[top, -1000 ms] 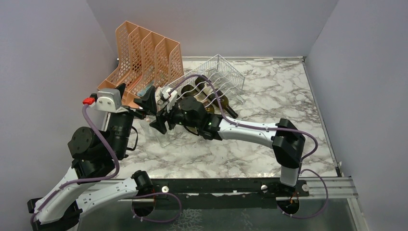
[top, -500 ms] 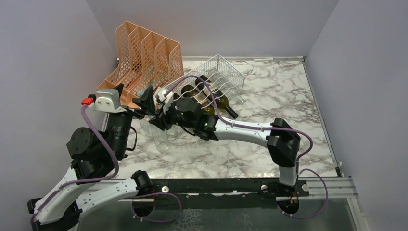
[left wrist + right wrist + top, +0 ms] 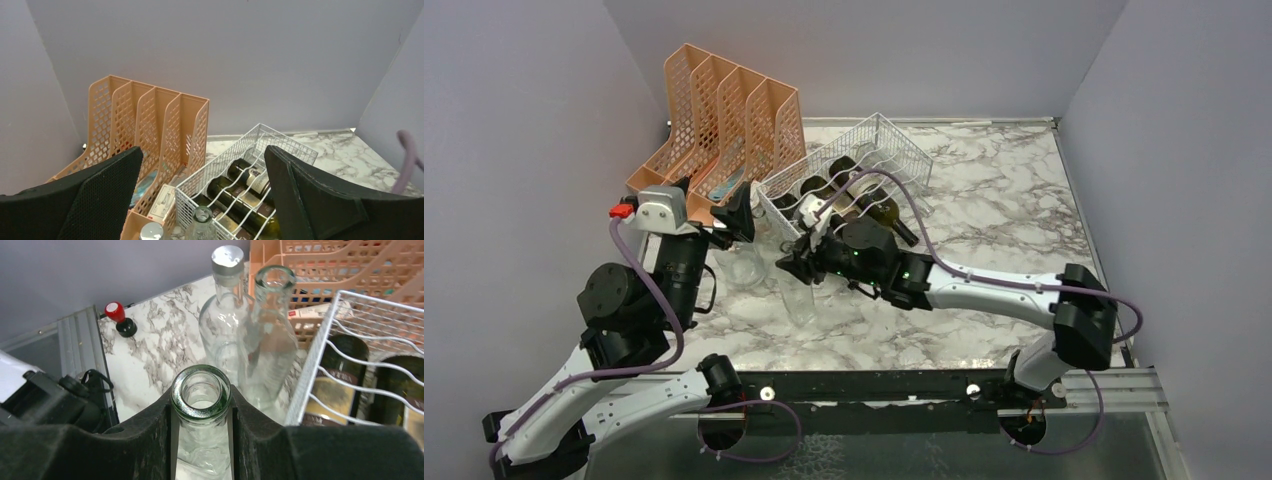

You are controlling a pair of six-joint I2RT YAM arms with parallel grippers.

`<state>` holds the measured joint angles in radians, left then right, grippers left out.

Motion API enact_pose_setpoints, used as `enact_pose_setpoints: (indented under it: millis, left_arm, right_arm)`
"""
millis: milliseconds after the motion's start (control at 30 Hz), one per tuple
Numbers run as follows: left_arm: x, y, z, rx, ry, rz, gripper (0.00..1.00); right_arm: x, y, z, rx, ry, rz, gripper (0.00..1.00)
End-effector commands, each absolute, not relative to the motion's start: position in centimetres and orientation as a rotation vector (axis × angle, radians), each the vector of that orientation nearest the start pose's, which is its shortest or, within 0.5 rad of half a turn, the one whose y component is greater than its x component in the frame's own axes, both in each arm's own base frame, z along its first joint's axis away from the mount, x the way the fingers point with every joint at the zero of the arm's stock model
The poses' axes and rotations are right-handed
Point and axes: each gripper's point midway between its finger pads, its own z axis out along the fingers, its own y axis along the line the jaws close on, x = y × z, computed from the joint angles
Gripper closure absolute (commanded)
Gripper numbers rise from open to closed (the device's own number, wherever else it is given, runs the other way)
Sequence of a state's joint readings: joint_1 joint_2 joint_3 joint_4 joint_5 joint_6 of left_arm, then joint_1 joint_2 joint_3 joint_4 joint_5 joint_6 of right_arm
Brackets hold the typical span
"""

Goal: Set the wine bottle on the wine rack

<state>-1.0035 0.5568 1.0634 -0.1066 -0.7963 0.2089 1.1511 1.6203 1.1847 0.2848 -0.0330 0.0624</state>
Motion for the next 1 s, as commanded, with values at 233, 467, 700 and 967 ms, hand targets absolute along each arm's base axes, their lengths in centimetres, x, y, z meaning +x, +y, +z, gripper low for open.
enact_pose_setpoints:
  millis: [233, 467, 700, 967]
  left_arm:
    - [20.9, -14.4, 39.2, 0.273, 1.373, -0.367, 0.01]
    - [18.4, -21.5, 33.3, 0.688, 1.351, -0.551, 0.01]
    - [15.4, -26.7, 30.0, 0.968, 1.301, -0.75, 0.01]
    - [15.3, -29.3, 28.9, 0.982, 1.278, -0.848, 0.01]
  right_arm:
    - [20.7, 37.3, 30.6, -0.687, 1.514, 0.75, 0.93]
    - [20.5, 31.2, 33.9, -0.53, 1.483, 0.688, 0.94]
    - [19.6, 28.2, 37.5, -0.45, 1.417, 0.716, 0.94]
    - [17.9, 27.0, 40.4, -0.427, 1.353, 0.829, 0.94]
